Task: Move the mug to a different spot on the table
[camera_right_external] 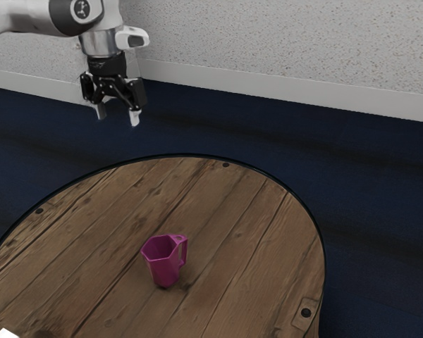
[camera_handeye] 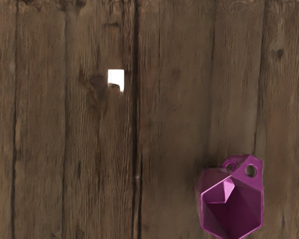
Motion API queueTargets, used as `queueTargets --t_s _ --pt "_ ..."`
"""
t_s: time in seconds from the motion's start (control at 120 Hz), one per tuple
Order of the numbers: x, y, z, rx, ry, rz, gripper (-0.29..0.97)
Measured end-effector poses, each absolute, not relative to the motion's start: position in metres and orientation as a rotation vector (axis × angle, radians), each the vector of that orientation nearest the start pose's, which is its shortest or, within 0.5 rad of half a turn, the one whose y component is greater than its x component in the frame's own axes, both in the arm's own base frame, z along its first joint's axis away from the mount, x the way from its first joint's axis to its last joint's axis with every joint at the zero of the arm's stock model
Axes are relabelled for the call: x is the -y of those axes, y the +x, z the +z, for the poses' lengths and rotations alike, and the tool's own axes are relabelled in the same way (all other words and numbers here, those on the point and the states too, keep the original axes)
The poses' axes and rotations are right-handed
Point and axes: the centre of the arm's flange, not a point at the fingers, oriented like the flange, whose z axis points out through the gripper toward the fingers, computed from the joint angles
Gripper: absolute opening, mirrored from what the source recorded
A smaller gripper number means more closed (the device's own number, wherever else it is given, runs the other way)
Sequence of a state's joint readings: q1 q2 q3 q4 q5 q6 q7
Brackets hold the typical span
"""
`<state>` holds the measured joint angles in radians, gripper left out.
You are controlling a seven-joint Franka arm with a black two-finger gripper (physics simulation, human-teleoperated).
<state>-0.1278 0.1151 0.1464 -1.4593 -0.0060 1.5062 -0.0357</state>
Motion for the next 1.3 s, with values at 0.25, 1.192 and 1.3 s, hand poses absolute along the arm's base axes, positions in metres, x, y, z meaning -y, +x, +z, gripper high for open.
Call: queueTargets --t_s 0.25,1.192,1.3 --pt "0.015 0.598 0.575 0.061 -3.139 0.078 0.66" --pt "0.11 0.568 0.319 -0.478 -3.149 0.118 0.66" --pt "0.111 0.569 0.308 -0.531 -3.134 0.138 0.66"
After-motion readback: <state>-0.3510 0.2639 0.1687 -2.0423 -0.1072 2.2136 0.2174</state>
